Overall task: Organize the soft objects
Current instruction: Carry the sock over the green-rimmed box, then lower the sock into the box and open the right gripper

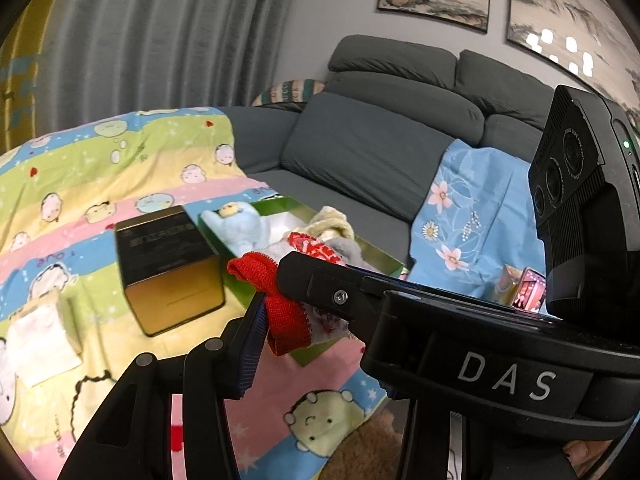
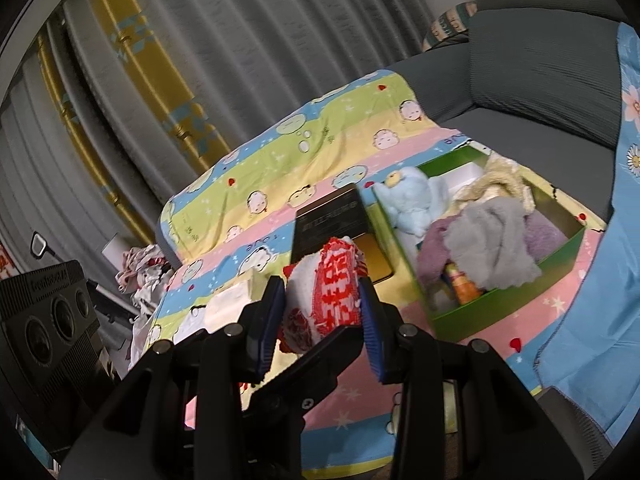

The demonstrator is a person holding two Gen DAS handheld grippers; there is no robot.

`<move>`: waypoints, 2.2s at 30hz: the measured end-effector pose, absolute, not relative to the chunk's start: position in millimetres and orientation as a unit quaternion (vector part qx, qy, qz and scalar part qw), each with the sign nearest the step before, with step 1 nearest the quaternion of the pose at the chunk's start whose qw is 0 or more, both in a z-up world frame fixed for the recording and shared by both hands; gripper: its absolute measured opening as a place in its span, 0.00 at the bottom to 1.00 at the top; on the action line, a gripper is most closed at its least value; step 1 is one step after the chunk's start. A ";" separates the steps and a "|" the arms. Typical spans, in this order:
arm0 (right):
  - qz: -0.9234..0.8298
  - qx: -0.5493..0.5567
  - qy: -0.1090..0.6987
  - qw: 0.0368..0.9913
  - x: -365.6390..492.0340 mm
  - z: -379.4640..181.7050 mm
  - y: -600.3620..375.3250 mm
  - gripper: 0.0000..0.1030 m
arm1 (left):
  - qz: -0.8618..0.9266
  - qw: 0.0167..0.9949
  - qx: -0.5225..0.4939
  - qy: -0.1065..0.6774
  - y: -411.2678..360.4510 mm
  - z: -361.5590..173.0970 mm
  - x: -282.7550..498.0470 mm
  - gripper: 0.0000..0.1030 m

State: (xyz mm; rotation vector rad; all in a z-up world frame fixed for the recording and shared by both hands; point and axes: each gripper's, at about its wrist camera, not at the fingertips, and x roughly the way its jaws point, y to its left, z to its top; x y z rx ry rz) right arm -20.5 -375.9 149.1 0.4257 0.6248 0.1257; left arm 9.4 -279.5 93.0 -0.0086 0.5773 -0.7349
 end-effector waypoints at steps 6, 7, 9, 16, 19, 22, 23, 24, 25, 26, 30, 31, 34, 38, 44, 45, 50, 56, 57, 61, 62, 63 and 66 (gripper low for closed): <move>0.033 0.217 0.300 0.928 -12.6 151.6 -398.2 0.37 | -0.378 0.881 -0.009 0.284 -302.2 94.2 25.4 0.46; 0.029 0.220 0.300 0.928 -10.9 151.5 -401.9 0.37 | -0.380 0.880 -0.008 0.284 -305.3 94.3 27.8 0.46; 0.021 0.223 0.300 0.927 -7.7 151.7 -408.4 0.37 | -0.387 0.876 -0.008 0.287 -312.7 93.9 32.5 0.46; 0.002 0.234 0.299 0.925 3.6 150.9 -431.5 0.37 | -0.401 0.868 -0.010 0.294 -334.0 91.5 51.0 0.46; -0.003 0.239 0.299 0.924 9.6 149.5 -439.9 0.37 | -0.404 0.864 -0.009 0.299 -342.3 90.2 59.3 0.46; -0.007 0.247 0.300 0.921 18.1 147.6 -447.7 0.37 | -0.406 0.862 -0.011 0.304 -349.0 87.8 67.9 0.46; -0.010 0.249 0.301 0.921 20.3 147.2 -449.7 0.37 | -0.408 0.860 -0.012 0.307 -350.1 86.7 70.3 0.46; -0.013 0.250 0.302 0.920 23.0 146.3 -452.0 0.37 | -0.410 0.858 -0.013 0.310 -352.5 84.7 74.1 0.46; -0.016 0.250 0.306 0.919 26.4 145.1 -453.3 0.37 | -0.411 0.856 -0.014 0.313 -354.0 83.3 76.4 0.46; -0.018 0.248 0.310 0.917 29.3 143.9 -455.2 0.37 | -0.412 0.854 -0.014 0.317 -356.0 81.2 78.9 0.46; -0.029 0.247 0.327 0.912 40.9 136.2 -463.0 0.37 | -0.416 0.844 -0.019 0.337 -364.1 72.6 91.7 0.46; -0.034 0.249 0.332 0.909 43.9 133.3 -465.5 0.37 | -0.418 0.841 -0.021 0.344 -366.0 69.6 95.3 0.46; -0.042 0.247 0.344 0.905 50.6 127.4 -468.1 0.37 | -0.417 0.834 -0.023 0.360 -371.5 61.9 103.8 0.46; -0.052 0.245 0.362 0.898 61.0 119.4 -471.7 0.37 | -0.415 0.826 -0.022 0.381 -378.2 52.9 114.5 0.46; -0.059 0.247 0.385 0.887 74.8 107.7 -477.5 0.37 | -0.401 0.816 -0.018 0.415 -386.2 42.1 128.8 0.46; -0.060 0.248 0.391 0.884 77.6 105.3 -478.9 0.37 | -0.399 0.814 -0.019 0.422 -387.4 40.0 132.0 0.46; -0.063 0.249 0.408 0.876 86.9 96.5 -482.9 0.35 | -0.380 0.810 -0.016 0.447 -394.2 32.1 137.7 0.46; -0.064 0.259 0.418 0.869 90.6 88.9 -490.8 0.35 | -0.372 0.804 -0.010 0.464 -400.2 25.7 141.9 0.46; -0.066 0.260 0.420 0.867 91.3 87.6 -492.7 0.35 | -0.373 0.800 -0.013 0.470 -401.0 24.5 143.5 0.46; -0.068 0.266 0.424 0.863 93.4 83.8 -495.8 0.36 | -0.371 0.795 -0.017 0.480 -402.2 19.4 148.1 0.46; -0.067 0.268 0.424 0.863 94.1 83.4 -495.5 0.36 | -0.369 0.796 -0.016 0.480 -401.9 19.3 148.6 0.46; -0.066 0.269 0.424 0.862 94.6 82.8 -496.1 0.36 | -0.368 0.796 -0.015 0.480 -402.1 19.0 148.8 0.46; -0.065 0.275 0.425 0.860 96.9 80.3 -498.2 0.36 | -0.362 0.797 -0.009 0.483 -403.7 18.7 150.4 0.47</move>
